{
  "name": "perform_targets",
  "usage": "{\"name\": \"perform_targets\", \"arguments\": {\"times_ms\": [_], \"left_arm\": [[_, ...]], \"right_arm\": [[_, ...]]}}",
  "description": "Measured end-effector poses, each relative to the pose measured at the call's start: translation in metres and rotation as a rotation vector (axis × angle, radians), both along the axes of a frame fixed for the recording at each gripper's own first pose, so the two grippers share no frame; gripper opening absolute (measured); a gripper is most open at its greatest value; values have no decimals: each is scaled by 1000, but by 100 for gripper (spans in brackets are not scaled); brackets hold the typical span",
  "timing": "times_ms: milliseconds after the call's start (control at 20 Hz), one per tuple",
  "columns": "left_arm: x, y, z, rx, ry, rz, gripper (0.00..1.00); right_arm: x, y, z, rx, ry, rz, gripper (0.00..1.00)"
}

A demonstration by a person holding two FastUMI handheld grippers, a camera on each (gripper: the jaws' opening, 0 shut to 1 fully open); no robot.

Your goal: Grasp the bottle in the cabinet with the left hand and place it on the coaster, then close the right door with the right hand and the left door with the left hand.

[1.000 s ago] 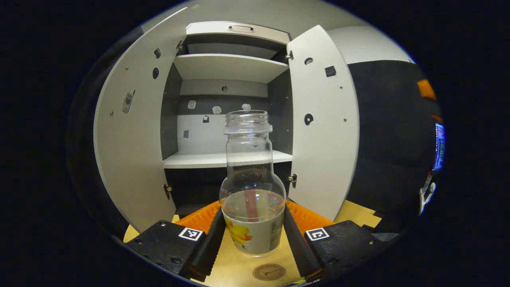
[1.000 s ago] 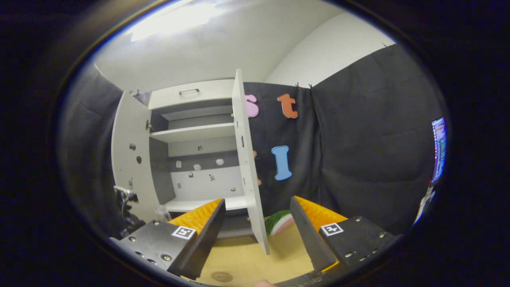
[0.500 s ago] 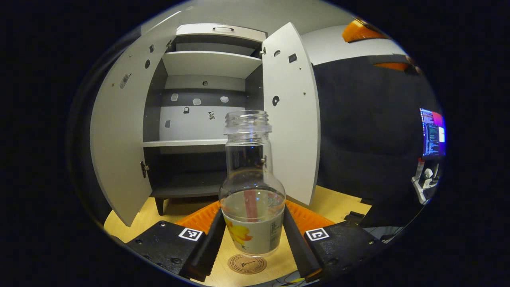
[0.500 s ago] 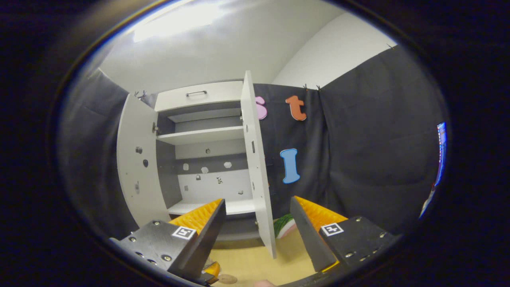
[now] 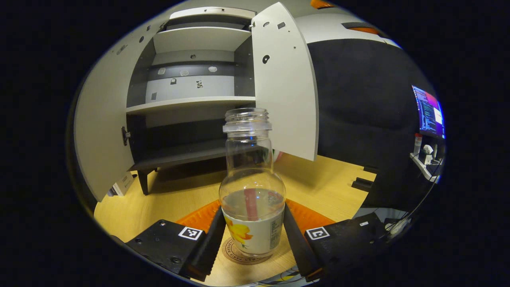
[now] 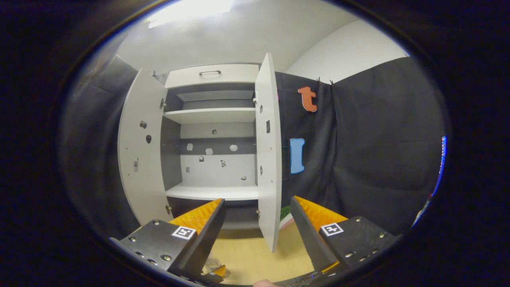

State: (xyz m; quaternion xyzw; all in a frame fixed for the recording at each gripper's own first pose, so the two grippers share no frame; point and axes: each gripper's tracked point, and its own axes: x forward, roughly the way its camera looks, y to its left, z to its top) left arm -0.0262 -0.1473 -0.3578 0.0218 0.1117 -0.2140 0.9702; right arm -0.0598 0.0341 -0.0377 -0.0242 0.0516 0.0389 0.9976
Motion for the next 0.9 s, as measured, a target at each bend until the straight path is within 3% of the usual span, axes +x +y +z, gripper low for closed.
{"name": "perform_targets", "arguments": {"times_ms": [200,500,700,900], "left_arm": [[3,4,-15,62,-31,-30,80],[9,5,-45,81,69,-63,80],[10,3,-43,110,57,-126,82],[9,18,-39,124,79,-95,89]], "right_arm": [[14,-5,-16,-7,43,-43,98],[27,-7,-20,26,35,-68,98],[25,-10,-16,25,21,-73,98],[12,-20,-10,13,8,-90,98]]}}
